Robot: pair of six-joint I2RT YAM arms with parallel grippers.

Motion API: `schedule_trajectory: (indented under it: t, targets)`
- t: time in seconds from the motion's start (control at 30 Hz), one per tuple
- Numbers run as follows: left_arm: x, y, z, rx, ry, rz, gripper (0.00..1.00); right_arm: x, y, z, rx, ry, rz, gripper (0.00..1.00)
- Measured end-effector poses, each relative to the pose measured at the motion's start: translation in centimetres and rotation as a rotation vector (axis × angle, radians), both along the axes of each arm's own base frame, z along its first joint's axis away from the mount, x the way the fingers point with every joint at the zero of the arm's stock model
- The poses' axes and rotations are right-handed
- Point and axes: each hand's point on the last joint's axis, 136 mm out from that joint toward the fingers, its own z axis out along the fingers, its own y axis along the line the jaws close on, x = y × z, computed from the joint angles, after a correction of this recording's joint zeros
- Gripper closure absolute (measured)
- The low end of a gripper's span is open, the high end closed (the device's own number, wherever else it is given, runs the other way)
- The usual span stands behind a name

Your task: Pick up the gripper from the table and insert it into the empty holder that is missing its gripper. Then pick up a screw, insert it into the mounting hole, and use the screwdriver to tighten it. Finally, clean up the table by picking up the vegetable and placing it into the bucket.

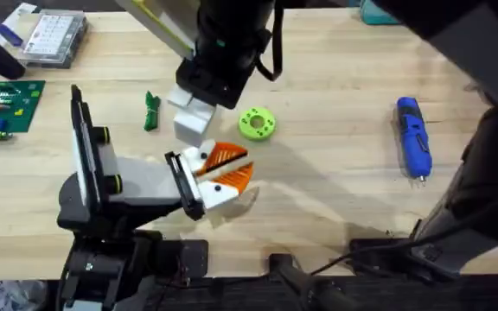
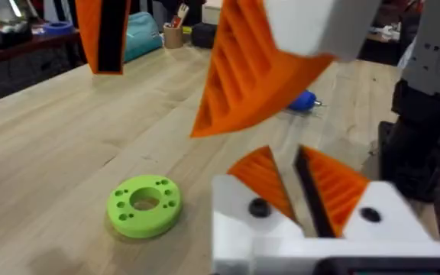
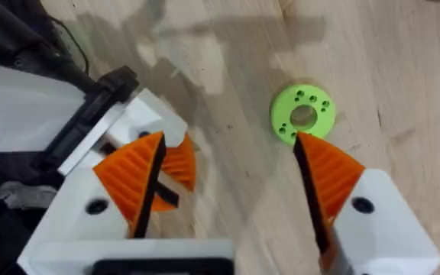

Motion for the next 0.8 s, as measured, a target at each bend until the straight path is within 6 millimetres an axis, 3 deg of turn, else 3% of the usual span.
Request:
schedule_trajectory:
  t: [0.07, 0.13, 0.8]
  targets:
    - [0.00, 0.00, 0.00, -0.001, 0.002, 0.000, 0.928, 0.00, 0.00, 0.02, 0.000, 0.000, 0.000, 0.012]
    - [0.00, 0.00, 0.00, 0.000, 0.000, 0.000, 0.993, 0.00, 0.00, 0.01, 0.000, 0.000, 0.000, 0.012]
    - [0.00, 0.00, 0.00, 0.000, 0.000, 0.000, 0.996, 0.00, 0.00, 0.01, 0.000, 0.000, 0.000, 0.012]
